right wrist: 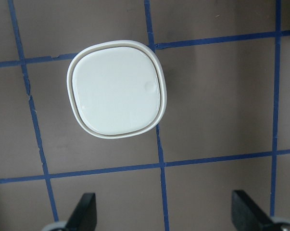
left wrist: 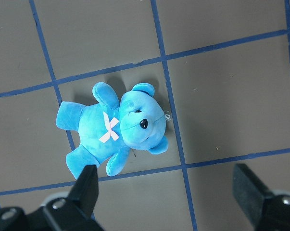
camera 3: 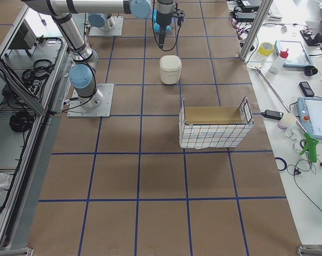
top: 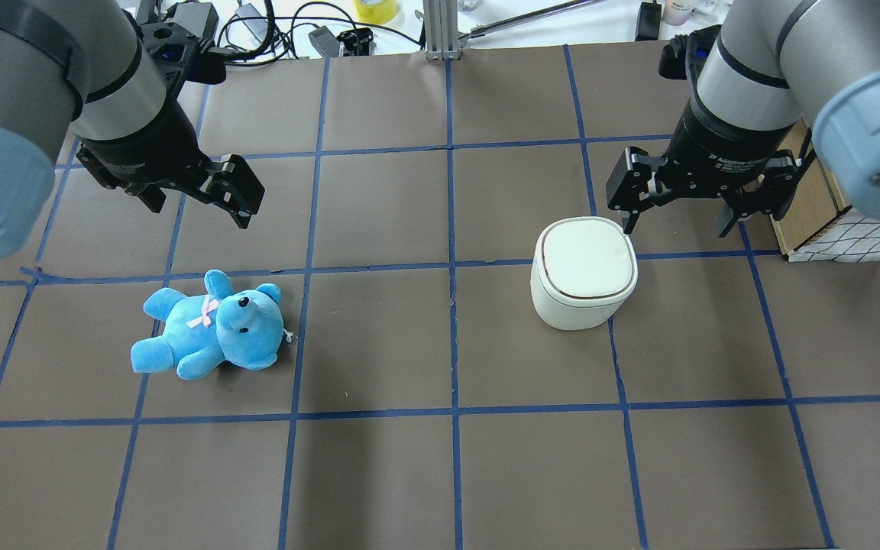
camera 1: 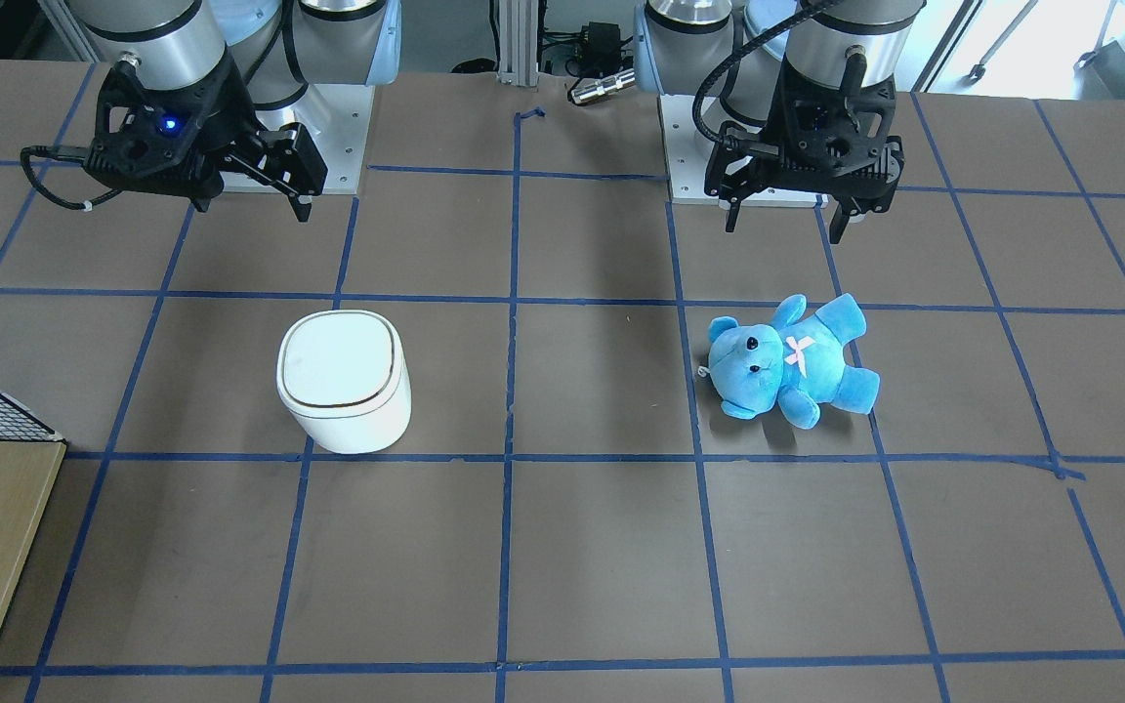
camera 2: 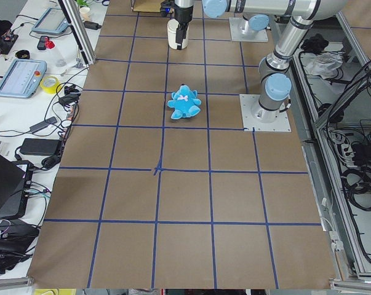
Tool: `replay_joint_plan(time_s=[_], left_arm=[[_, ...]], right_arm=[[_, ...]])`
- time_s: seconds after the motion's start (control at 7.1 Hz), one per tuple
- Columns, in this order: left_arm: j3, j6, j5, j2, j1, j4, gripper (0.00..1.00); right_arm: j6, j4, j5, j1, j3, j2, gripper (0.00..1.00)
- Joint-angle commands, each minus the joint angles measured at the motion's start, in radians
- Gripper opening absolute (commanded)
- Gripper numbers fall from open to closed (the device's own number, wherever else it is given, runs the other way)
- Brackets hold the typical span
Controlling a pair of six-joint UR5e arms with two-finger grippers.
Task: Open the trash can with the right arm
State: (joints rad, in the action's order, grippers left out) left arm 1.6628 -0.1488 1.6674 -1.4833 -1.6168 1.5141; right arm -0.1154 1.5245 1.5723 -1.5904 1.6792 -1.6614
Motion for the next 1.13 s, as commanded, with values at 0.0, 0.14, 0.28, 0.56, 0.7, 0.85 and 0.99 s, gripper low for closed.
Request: replay_joint_plan(time_s=[0.0,0.14,0.28,0.56,0.7,0.85,0.99], left_arm=[[0.0,0.0,0.0,0.0,0.0,0.0,1.0],[0.0,0.0,0.002,0.0,0.0,0.0,1.0],[0.0,0.0,0.0,0.0,0.0,0.0,1.0],[0.0,0.0,0.0,0.0,0.0,0.0,1.0],[0.0,0.0,0.0,0.0,0.0,0.0,1.0],[0.0,0.0,0.0,0.0,0.0,0.0,1.0],[0.0,0.0,0.0,0.0,0.0,0.0,1.0]], right_arm=[[-0.001,0.0,0.0,0.001,0.001,0.0,1.0],[-0.001,0.0,0.0,0.001,0.001,0.0,1.0],[-0.001,0.0,-0.001,0.0,0.001,0.0,0.99],[0.0,0.014,-0.002,0.003,0.001,0.006,0.91],[-0.001,0.029,-0.002,0.003,0.001,0.011,0.76],[0.0,0.031,-0.002,0.003,0.001,0.011,0.56],[0.0,0.032,-0.002,0.003,0.001,0.014,0.4]])
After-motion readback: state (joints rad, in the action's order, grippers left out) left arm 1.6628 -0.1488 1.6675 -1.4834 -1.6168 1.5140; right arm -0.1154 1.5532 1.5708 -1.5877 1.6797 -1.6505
